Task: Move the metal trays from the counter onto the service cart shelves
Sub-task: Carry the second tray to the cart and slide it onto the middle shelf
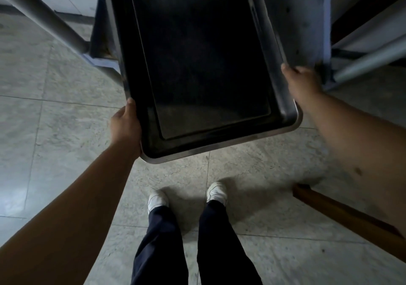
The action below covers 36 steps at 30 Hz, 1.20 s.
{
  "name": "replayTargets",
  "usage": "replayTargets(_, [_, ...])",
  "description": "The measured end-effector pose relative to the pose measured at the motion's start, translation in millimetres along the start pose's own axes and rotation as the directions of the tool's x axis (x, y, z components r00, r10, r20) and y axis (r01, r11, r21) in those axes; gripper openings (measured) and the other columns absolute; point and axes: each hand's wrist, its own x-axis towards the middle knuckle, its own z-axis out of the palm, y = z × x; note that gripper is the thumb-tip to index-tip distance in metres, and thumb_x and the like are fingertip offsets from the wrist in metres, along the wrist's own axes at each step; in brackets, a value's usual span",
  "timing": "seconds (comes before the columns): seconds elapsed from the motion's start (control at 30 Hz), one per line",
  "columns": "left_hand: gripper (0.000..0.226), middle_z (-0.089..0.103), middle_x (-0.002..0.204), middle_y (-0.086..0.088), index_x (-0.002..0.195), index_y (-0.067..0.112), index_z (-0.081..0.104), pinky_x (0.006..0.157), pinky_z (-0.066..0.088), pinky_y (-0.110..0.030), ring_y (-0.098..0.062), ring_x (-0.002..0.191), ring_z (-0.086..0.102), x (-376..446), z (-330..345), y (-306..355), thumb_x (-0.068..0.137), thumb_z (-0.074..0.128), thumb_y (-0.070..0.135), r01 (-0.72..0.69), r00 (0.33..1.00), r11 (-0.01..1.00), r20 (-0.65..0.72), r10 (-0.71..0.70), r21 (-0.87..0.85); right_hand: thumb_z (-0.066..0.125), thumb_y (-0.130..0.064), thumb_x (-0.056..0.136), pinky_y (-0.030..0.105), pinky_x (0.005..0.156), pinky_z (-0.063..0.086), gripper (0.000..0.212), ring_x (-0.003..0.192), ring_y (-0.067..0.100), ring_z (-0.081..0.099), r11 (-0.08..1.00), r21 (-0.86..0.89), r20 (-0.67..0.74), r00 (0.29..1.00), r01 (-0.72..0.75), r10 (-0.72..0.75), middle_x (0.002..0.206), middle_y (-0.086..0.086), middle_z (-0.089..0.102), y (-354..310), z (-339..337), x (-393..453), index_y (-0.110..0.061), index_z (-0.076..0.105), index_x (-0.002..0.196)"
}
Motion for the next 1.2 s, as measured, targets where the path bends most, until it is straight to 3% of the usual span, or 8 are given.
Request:
replayTargets(0.13, [0.048, 0.075, 0.084, -0.004, 0.094, 0.014, 0.073, 0.069, 0.056, -0.034, -0.02, 0.083, 0.072, -9, 9, -4, 0.099, 0.044, 0.052, 0.035, 0.999, 0.998, -0.012, -0.036, -0.052, 0.052, -0.059, 0.088, 0.03, 0.054, 0.029, 0.045, 0.064, 0.015, 0.047, 1.0, 0.011, -0.089, 0.996, -0.006, 0.007, 0.072, -0.001, 0.055, 10, -6, -38, -0.016, 0.051, 0.073])
replayTargets(0.23, [0.045, 0.077, 0.084, -0.001, 0.089, 0.019, 0.074, 0.071, 0.056, -0.034, -0.019, 0.084, 0.073, -17, 16, -4, 0.098, 0.045, 0.053, 0.075, 0.997, 0.993, -0.009, -0.076, -0.091, 0.062, -0.041, 0.087, 0.012, 0.057, 0.033, 0.04, 0.076, 0.017, 0.048, 0.962, 0.271, -0.254, 0.961, -0.037, 0.108, 0.092, 0.011, 0.054, 29, 6, -108, -0.002, 0.056, 0.099])
replayTargets(0.4, [0.044, 0.07, 0.068, 0.005, 0.07, 0.022, 0.066, 0.072, 0.055, -0.037, -0.019, 0.076, 0.069, -35, 37, -10, 0.096, 0.046, 0.05, 0.103, 0.994, 0.982, -0.027, -0.109, -0.158, 0.05, -0.038, 0.099, 0.018, 0.064, 0.052, 0.033, 0.073, 0.013, 0.068, 0.73, 0.625, 0.088, 0.954, -0.277, 0.286, 0.088, 0.011, 0.069, 25, 48, -197, -0.007, 0.057, 0.104])
replayTargets(0.53, [0.042, 0.072, 0.073, 0.004, 0.077, 0.022, 0.069, 0.076, 0.057, -0.04, -0.019, 0.079, 0.07, -53, 58, -17, 0.098, 0.045, 0.049, 0.121, 0.992, 0.97, -0.01, -0.126, -0.211, 0.052, -0.029, 0.1, 0.024, 0.069, 0.054, 0.014, 0.075, 0.013, 0.069, 0.541, 0.79, 0.099, 0.931, -0.288, 0.351, 0.083, 0.003, 0.07, 8, 59, -194, -0.016, 0.056, 0.102])
replayTargets(0.73, [0.045, 0.065, 0.064, 0.008, 0.082, 0.019, 0.063, 0.06, 0.051, -0.029, -0.011, 0.064, 0.062, -68, 71, -33, 0.104, 0.036, 0.048, 0.058, 0.965, 0.995, 0.258, -0.035, -0.083, 0.058, -0.025, 0.097, 0.024, 0.057, 0.05, 0.015, 0.059, 0.008, 0.056, 0.574, 0.784, 0.045, 0.945, -0.236, 0.325, 0.063, -0.006, 0.062, 38, 28, -154, -0.016, 0.062, 0.085])
replayTargets(0.83, [0.049, 0.07, 0.084, -0.019, 0.099, 0.007, 0.065, 0.072, 0.055, -0.047, -0.033, 0.077, 0.064, -72, 76, -30, 0.106, 0.034, 0.044, 0.094, 0.923, 0.993, 0.38, -0.06, -0.07, 0.059, -0.024, 0.095, 0.023, 0.051, 0.046, 0.029, 0.052, 0.011, 0.052, 0.589, 0.776, 0.068, 0.958, -0.227, 0.28, 0.054, -0.002, 0.05, 46, 12, -135, -0.024, 0.06, 0.066])
replayTargets(1.0, [0.03, 0.07, 0.078, 0.001, 0.096, 0.015, 0.064, 0.067, 0.048, -0.038, -0.019, 0.075, 0.065, -60, 70, -24, 0.104, 0.044, 0.035, 0.127, 0.922, 0.987, 0.379, -0.081, -0.099, 0.059, -0.023, 0.096, 0.024, 0.05, 0.042, 0.026, 0.052, 0.013, 0.052, 0.62, 0.76, 0.103, 0.978, -0.196, 0.184, 0.059, 0.005, 0.05, 48, 10, -122, -0.02, 0.06, 0.071])
replayTargets(1.2, [0.01, 0.072, 0.085, -0.002, 0.097, 0.017, 0.06, 0.06, 0.053, -0.03, -0.021, 0.075, 0.07, -34, 65, 6, 0.102, 0.053, 0.021, 0.026, 0.917, 0.983, 0.395, 0.049, -0.183, 0.057, -0.018, 0.097, 0.03, 0.058, 0.043, 0.027, 0.057, 0.014, 0.052, 0.595, 0.779, 0.062, 0.968, -0.198, 0.241, 0.06, -0.001, 0.054, 30, 0, -75, -0.016, 0.057, 0.07])
